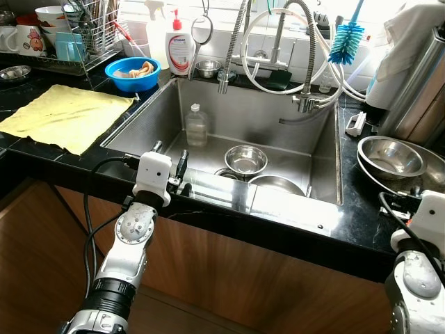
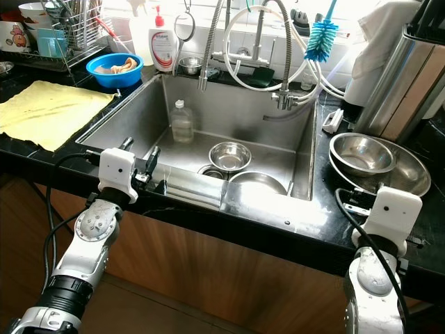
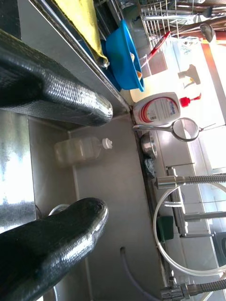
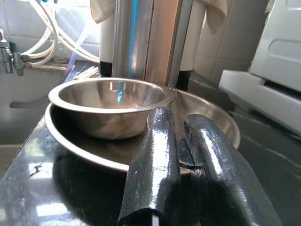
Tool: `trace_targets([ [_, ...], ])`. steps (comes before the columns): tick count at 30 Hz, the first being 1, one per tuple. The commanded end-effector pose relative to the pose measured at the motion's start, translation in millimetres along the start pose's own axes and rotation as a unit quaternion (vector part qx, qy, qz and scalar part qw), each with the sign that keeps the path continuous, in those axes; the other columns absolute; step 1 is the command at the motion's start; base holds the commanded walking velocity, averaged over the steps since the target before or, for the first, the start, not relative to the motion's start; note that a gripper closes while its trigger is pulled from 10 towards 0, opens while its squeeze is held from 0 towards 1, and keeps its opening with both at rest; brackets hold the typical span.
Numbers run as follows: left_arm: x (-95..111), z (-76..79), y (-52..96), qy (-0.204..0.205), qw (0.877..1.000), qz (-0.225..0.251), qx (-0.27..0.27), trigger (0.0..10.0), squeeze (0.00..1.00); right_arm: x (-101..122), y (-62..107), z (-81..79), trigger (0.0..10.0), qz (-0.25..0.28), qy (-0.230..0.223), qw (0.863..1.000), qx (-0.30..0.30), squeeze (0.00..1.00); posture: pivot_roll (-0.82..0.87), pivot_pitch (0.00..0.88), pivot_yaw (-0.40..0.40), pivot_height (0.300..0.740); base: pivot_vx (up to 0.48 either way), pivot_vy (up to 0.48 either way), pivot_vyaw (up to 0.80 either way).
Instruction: Kitchen organization
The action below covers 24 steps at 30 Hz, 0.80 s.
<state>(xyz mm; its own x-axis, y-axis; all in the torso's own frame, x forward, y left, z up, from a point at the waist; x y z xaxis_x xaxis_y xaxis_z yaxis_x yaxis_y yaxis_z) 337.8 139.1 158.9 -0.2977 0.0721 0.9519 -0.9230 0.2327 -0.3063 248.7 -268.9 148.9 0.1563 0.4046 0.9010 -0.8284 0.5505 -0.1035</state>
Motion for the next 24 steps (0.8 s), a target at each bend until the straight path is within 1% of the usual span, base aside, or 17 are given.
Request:
trace_targets([
  [1, 3.0, -2.2, -2.1, -0.005, 1.000, 0.004, 0.000, 10.0, 0.00, 6.7, -1.3, 5.4, 10.0, 0.015, 0.004, 1.000, -0.018, 0.00, 0.04, 0.000, -0.034, 0.740, 0.000, 0.000, 0.00],
  [3, 2.8, -1.3, -2.4, -0.004, 1.000, 0.004, -0.001, 10.0, 0.00, 6.8, -1.6, 8.1, 10.0, 0.013, -0.003, 0.999, -0.034, 0.00, 0.03, 0.000, -0.035, 0.740, 0.000, 0.000, 0.00],
  [8, 3.1, -0.9, -2.3, -0.004, 1.000, 0.005, -0.001, 10.0, 0.00, 10.2, -2.8, 14.7, 10.0, 0.017, 0.019, 0.998, -0.060, 0.00, 0.04, 0.000, -0.037, 0.740, 0.000, 0.000, 0.00],
  [9, 2.9, -1.2, -2.0, -0.003, 1.000, 0.005, 0.000, 10.0, 0.00, 11.7, -3.8, 19.6, 10.0, 0.022, 0.025, 0.997, -0.075, 0.00, 0.04, 0.000, -0.037, 0.740, 0.000, 0.000, 0.00],
  [11, 2.8, -1.2, -1.9, -0.003, 1.000, 0.005, 0.000, 10.0, 0.00, 13.3, -4.4, 21.8, 10.0, 0.027, 0.026, 0.996, -0.081, 0.00, 0.04, 0.000, -0.037, 0.740, 0.000, 0.000, 0.00],
  [13, 2.8, -1.1, -1.8, -0.003, 1.000, 0.005, 0.000, 10.0, 0.00, 17.5, -5.1, 20.6, 10.0, 0.037, 0.022, 0.996, -0.075, 0.00, 0.04, 0.000, -0.037, 0.740, 0.000, 0.000, 0.00],
  [14, 2.8, -1.2, -1.8, -0.003, 1.000, 0.005, 0.001, 10.0, 0.00, 26.8, -5.6, 15.7, 10.0, 0.065, 0.037, 0.996, -0.057, 0.00, 0.04, 0.000, -0.037, 0.740, 0.000, 0.000, 0.00],
  [16, 2.8, -1.2, -1.8, -0.003, 1.000, 0.005, 0.001, 10.0, 0.00, 30.1, -5.7, 13.7, 10.0, 0.076, 0.046, 0.995, -0.050, 0.00, 0.04, 0.000, -0.037, 0.740, 0.000, 0.000, 0.00],
  [17, 2.9, -1.2, -1.8, -0.003, 1.000, 0.005, 0.001, 10.0, 0.00, 38.2, -5.9, 6.0, 10.0, 0.100, 0.050, 0.993, -0.023, 0.00, 0.04, 0.000, -0.037, 0.740, 0.000, 0.000, 0.00],
  [21, 3.0, -1.0, -2.2, -0.003, 1.000, 0.006, 0.001, 10.0, 0.00, 53.2, -4.9, -11.0, 10.0, 0.137, 0.054, 0.988, 0.040, 0.00, 0.03, 0.000, -0.037, 0.740, 0.000, 0.000, 0.00],
  [24, 2.9, -1.5, -2.2, -0.003, 1.000, 0.005, 0.002, 10.0, 0.00, 63.8, -3.8, -25.5, 10.0, 0.155, 0.045, 0.982, 0.095, 0.00, 0.03, 0.000, -0.038, 0.740, 0.000, 0.000, 0.00],
])
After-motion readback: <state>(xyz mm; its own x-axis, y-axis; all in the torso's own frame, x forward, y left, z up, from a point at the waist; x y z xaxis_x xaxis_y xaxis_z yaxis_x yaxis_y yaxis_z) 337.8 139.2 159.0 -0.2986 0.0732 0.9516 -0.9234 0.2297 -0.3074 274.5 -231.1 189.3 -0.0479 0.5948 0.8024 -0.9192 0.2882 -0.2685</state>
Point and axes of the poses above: a point about 5 cm out from each wrist's last joint towards the gripper, its own y axis pointing back from the gripper into the wrist, its own x axis along the axis of the wrist's last joint, z = x × y, the point moved 1 cm from there along -y, pointing out of the wrist towards the gripper, and after that the axes turned 15 degrees about y, right-handed, at the moved point
